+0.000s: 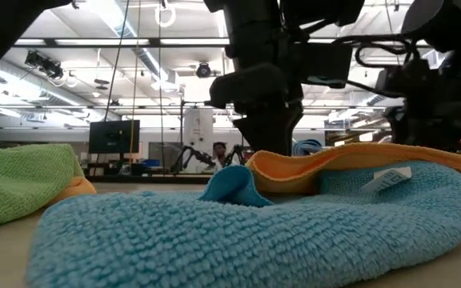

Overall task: Fold microfiber towels
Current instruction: Fold the right yellow towel

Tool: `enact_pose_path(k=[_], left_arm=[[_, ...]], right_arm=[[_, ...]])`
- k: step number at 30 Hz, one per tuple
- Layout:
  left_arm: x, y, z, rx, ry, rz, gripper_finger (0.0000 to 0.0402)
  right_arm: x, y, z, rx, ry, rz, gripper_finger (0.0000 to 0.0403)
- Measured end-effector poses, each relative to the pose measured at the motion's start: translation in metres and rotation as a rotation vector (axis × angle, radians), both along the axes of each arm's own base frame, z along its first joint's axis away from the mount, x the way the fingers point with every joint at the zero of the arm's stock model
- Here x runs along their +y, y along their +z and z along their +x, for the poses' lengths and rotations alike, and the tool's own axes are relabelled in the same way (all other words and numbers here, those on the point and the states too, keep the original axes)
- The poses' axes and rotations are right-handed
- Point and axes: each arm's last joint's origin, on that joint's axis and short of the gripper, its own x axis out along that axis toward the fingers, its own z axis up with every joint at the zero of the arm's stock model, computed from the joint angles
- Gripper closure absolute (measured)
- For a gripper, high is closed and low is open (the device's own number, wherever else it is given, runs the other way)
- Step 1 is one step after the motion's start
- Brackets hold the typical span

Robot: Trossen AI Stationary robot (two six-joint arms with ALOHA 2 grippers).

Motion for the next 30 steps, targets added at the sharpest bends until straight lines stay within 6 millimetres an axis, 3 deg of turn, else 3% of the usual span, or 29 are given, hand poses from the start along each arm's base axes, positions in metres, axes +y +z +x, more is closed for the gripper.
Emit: enact_pose_path(k=[14,20,30], left_arm=[[0.001,-0.001,-0.004,0.041,-0.005,0.010,0.0323],[0.001,-0.001,-0.004,0.045,-0.004,0.010,0.0325],[0.001,-0.001,-0.005,0.052,0.001,0.010,0.0322]], right_arm=[[-0.032,0.030,-0.015,-0.067,-0.257,0.384,0.0258],[-0.045,0.018,-0.019,-0.036,-0.315,0.536,0.0258],[-0.059,0.017,-0.016,-0.058,-0.339,0.613,0.0258]])
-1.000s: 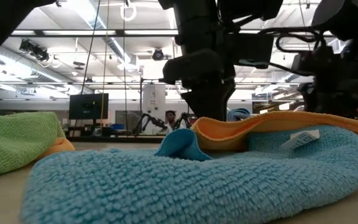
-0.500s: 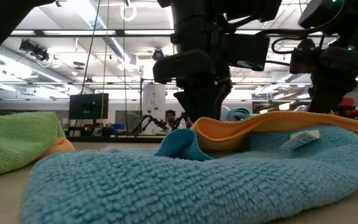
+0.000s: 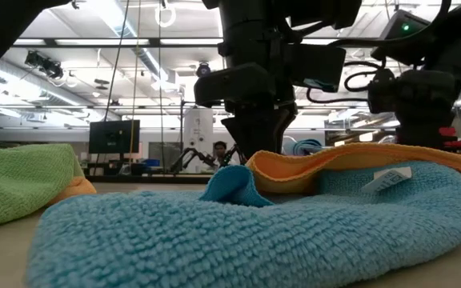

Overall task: Fold microfiber towels
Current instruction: Fold the right yellow towel

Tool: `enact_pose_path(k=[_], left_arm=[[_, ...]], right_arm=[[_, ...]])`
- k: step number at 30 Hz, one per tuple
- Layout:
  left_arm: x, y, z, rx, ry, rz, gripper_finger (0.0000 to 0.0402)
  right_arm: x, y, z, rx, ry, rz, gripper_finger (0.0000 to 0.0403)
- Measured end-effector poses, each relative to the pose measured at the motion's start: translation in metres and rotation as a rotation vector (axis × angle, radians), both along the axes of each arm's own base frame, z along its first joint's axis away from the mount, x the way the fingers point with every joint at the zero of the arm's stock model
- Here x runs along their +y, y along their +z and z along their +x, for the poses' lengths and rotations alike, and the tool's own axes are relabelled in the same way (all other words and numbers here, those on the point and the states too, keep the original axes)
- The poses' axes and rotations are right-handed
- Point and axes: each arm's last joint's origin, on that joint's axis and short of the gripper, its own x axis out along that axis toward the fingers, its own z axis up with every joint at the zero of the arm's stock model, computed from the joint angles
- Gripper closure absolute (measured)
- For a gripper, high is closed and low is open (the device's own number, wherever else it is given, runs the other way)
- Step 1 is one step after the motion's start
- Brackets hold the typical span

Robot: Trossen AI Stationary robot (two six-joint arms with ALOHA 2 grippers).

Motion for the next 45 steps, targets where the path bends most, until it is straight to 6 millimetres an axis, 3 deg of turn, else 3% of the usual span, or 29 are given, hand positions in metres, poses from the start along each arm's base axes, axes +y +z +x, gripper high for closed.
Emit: enact_pose_path(k=[8,17,27,36,45], left_arm=[[0.000,0.000,0.000,0.001,0.001,0.000,0.0330],[0.001,0.000,-0.001,0.009,0.001,0.002,0.0331],[0.001,0.000,-0.001,0.010,-0.019,0.006,0.0331],[-0.002,0.003,-0.004,0.025,-0.042,0.013,0.0346],[-0.001,0.003,-0.005,0.038,-0.055,0.019,0.0348]], right_arm=[[-0.002,-0.021,0.002,0.034,-0.004,0.049,0.0258],[-0.003,-0.021,0.007,-0.019,0.012,0.028,0.0263],[-0.004,-0.022,0.009,-0.022,0.052,-0.010,0.0389],[-0.004,-0.001,0.012,-0.038,0.084,-0.034,0.0398],[-0.010,0.025,0.003,0.111,0.035,-0.001,0.0400]])
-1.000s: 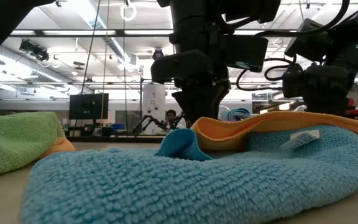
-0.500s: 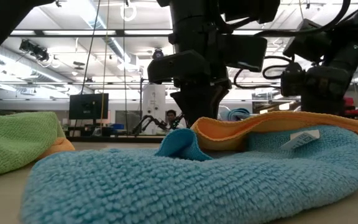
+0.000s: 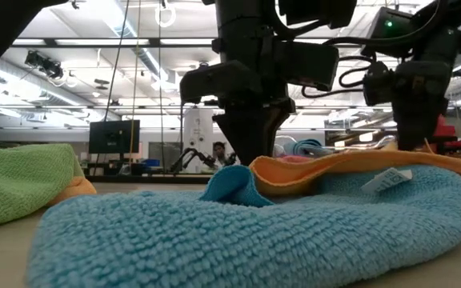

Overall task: Fold microfiber towels
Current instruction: Fold the right yellow towel

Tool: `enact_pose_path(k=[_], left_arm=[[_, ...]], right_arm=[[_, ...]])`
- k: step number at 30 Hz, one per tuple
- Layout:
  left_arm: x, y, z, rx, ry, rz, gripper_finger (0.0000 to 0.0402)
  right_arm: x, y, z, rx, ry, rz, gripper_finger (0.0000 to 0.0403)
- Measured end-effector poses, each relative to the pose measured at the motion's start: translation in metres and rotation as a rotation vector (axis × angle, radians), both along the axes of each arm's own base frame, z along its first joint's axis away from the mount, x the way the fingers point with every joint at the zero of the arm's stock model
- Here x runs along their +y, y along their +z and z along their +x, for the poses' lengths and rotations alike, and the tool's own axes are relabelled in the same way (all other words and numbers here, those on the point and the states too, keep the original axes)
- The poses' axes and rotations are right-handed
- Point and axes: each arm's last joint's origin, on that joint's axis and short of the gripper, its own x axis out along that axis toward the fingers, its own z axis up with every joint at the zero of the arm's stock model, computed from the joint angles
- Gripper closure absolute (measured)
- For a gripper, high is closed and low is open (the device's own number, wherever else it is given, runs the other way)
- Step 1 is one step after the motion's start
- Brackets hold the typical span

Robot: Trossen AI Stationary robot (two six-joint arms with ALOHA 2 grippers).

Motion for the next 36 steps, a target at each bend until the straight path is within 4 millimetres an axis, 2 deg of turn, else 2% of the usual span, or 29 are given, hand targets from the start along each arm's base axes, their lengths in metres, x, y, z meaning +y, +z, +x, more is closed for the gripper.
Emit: enact_pose_path(k=[5,13,18,29,32,36], left_arm=[[0.000,0.000,0.000,0.000,0.000,0.000,0.0351],[0.000,0.000,0.001,-0.006,-0.001,-0.001,0.0353],[0.000,0.000,0.000,-0.005,0.000,-0.001,0.0350],[-0.002,0.000,-0.001,0.002,-0.005,0.000,0.0355],[-0.005,0.000,-0.001,0.003,-0.010,0.000,0.0352],[-0.007,0.000,-0.002,0.003,-0.016,0.000,0.0347]], right_arm=[[-0.003,0.009,-0.001,0.042,-0.027,0.030,0.0400],[-0.009,-0.016,-0.002,0.204,-0.073,0.033,0.0399],[-0.012,-0.022,0.006,0.197,-0.070,-0.008,0.0393],[-0.014,-0.037,0.011,0.294,-0.058,-0.014,0.0388],[-0.014,-0.036,0.010,0.289,-0.048,-0.018,0.0374],[-0.013,-0.030,0.007,0.259,-0.032,-0.029,0.0331]])
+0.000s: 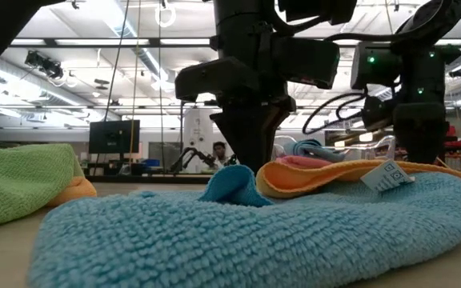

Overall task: Fold microfiber towels
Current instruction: Fold the right yellow towel

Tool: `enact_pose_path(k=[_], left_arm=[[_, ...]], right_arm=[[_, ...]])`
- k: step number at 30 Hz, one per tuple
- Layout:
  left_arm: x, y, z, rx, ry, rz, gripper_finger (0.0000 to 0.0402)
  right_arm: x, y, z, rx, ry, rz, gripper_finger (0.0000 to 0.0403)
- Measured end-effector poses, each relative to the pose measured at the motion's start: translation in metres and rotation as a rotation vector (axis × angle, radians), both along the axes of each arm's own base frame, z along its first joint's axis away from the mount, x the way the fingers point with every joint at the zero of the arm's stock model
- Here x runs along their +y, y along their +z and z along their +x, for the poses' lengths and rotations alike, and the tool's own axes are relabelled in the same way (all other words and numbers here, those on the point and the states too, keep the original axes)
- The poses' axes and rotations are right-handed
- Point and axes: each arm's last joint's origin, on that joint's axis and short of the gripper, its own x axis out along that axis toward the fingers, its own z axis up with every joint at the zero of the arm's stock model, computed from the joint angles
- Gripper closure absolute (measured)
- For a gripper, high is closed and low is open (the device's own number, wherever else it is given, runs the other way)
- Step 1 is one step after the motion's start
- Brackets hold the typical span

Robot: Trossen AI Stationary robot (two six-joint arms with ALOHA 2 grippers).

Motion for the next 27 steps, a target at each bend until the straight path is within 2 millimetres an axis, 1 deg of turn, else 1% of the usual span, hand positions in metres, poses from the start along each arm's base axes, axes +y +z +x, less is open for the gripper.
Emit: enact_pose_path(k=[5,8,11,14,17,21,24,27], left_arm=[[-0.001,0.000,0.000,-0.001,-0.003,-0.001,0.0345],[-0.001,0.000,0.000,0.000,-0.002,0.000,0.0347],[-0.001,0.000,0.000,0.000,-0.003,0.000,0.0344],[0.000,0.000,-0.001,0.009,-0.003,0.002,0.0341],[0.000,-0.001,-0.004,0.039,-0.002,0.010,0.0341],[0.000,-0.001,-0.007,0.065,0.001,0.016,0.0347],[0.000,-0.001,-0.007,0.072,0.010,0.017,0.0350],[0.000,-0.001,-0.007,0.071,0.014,0.015,0.0348]], right_arm=[[0.002,0.011,-0.011,-0.016,-0.001,-0.011,0.0269],[0.004,0.018,-0.019,-0.026,-0.021,-0.010,0.0242],[0.009,0.026,-0.021,-0.092,-0.055,-0.014,0.0229],[0.022,0.032,-0.017,-0.177,0.023,-0.031,0.0226],[0.042,0.038,-0.009,-0.295,0.132,-0.096,0.0226],[0.078,0.043,0.000,-0.453,0.234,-0.210,0.0226],[0.109,0.040,0.005,-0.543,0.297,-0.281,0.0226],[0.139,0.029,0.009,-0.602,0.343,-0.319,0.0227]])
